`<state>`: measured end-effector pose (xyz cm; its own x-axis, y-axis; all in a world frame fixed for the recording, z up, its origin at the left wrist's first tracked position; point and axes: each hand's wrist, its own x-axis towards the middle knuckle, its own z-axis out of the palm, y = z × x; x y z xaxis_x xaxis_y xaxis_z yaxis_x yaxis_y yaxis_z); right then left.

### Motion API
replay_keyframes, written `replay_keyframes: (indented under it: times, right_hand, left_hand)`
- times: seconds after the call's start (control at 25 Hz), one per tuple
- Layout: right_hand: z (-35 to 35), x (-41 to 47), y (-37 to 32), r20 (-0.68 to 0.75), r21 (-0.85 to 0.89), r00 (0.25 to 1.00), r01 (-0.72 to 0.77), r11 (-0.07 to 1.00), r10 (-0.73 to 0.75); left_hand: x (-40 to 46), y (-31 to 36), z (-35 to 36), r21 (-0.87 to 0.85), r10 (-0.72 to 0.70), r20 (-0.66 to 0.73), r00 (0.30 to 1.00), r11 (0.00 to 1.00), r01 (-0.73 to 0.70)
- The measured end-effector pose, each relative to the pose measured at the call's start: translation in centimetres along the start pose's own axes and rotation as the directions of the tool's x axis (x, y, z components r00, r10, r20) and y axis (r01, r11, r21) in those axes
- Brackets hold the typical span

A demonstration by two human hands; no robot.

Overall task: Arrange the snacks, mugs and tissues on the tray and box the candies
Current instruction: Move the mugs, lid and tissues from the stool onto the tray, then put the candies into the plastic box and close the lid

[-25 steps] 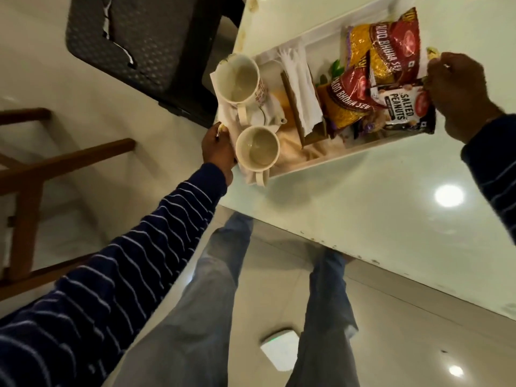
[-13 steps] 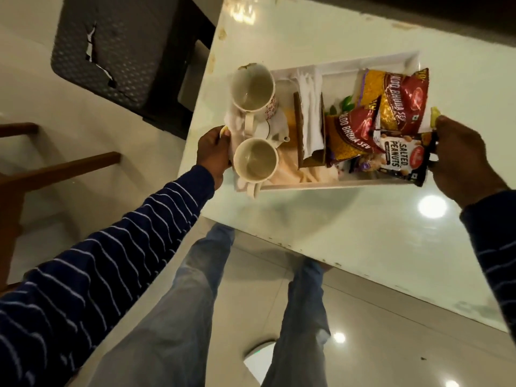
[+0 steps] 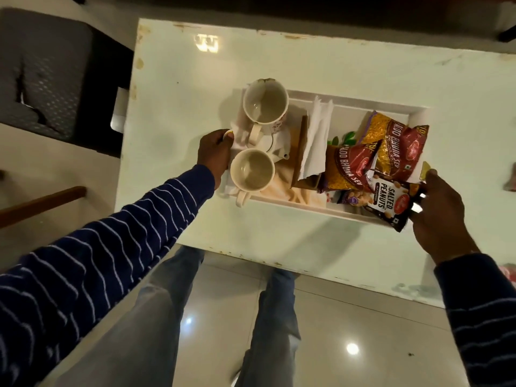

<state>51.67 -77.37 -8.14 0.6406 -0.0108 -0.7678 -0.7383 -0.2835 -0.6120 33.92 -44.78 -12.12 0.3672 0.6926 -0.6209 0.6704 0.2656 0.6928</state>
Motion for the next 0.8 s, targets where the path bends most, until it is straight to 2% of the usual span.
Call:
replay_keyframes:
  times: [0.12, 0.4, 0.52, 0.68, 0.76, 0.8]
  right_hand:
    - [0.0, 0.5, 0.5, 0.061, 0.010, 0.998, 0.008, 1.000, -0.009]
    - [0.3, 2.4, 1.6, 0.135, -0.012, 0.990, 0.044, 0.999, -0.042]
    - [-0.1, 2.6, 2.4, 0.162, -0.038, 0.984, 0.077, 0.996, -0.070]
    - [-1.0, -0.1, 4.2, -0.075, -0.170, 0.986, 0.132, 0.977, -0.146]
    - [-1.8, -2.7, 5.3, -0.107, -0.245, 0.980, 0.138, 0.960, -0.168]
    - [-2.6, -4.2, 5.7, -0.099, -0.264, 0.981, 0.137, 0.955, -0.168]
  left_hand:
    - [-0.2, -0.5, -0.3, -0.004, -0.037, -0.045, 0.998, 0.999, 0.037]
    - [0.2, -2.1, -1.0, -0.019, -0.030, -0.042, 0.999, 0.999, 0.029]
    - [0.1, -2.1, -0.7, -0.076, -0.019, -0.118, 0.993, 0.997, 0.010]
    - [-1.9, -1.2, -0.2, -0.128, -0.067, -0.354, 0.933, 0.991, 0.022]
    - [-3.6, -0.7, -0.6, -0.137, -0.108, -0.445, 0.889, 0.989, 0.052]
    - [-4.8, -0.4, -0.8, -0.122, -0.084, -0.473, 0.877, 0.992, 0.029]
